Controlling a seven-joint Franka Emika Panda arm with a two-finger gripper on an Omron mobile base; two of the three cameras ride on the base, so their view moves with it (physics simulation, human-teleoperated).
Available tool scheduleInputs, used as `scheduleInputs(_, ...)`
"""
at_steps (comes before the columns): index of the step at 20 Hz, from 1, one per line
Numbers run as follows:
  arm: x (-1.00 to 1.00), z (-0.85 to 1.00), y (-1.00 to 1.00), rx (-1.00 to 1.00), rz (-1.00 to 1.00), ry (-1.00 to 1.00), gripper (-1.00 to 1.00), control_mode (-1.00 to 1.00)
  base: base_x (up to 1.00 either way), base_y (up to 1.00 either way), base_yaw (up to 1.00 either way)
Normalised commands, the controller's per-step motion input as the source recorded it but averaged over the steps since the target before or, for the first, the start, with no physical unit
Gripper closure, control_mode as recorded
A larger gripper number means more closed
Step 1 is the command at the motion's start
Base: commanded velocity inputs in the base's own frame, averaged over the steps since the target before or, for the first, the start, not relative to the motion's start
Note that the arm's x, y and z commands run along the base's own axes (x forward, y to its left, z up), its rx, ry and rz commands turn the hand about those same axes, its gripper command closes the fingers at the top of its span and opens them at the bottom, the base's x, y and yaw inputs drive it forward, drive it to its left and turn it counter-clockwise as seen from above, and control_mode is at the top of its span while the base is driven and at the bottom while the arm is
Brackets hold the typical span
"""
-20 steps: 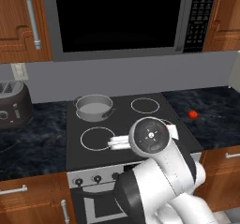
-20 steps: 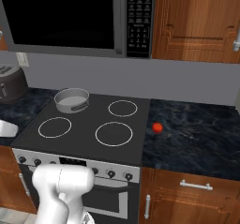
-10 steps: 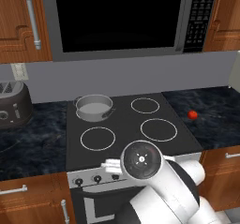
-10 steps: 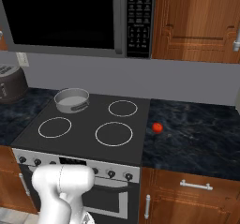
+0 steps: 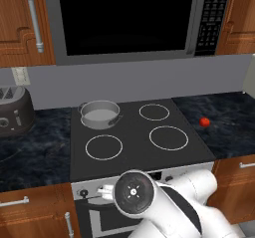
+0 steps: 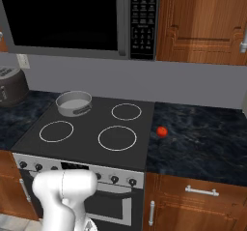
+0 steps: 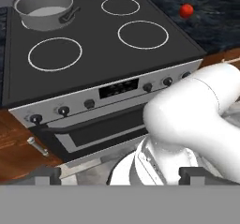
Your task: Turn on the burner for the pot on the stove. Wait thirty seconds for the pot to heat up. Then add the tomato to the pot.
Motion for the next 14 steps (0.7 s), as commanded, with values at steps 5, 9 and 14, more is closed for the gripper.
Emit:
scheduleInputs(5, 0.05, -0.91, 0.08, -0.05, 0.30, -0.15, -1.00, -1.00, 0.00, 0.00, 0.00)
scheduleInputs(9, 0.29, -1.00, -0.09, -0.09, 0.39, -0.10, -1.00, -1.00, 0.00, 0.00, 0.00)
scheduleInputs(14, 0.03, -0.85, -0.10, -0.16, 0.31, -0.37, -1.00, -1.00, 0.00, 0.00, 0.00)
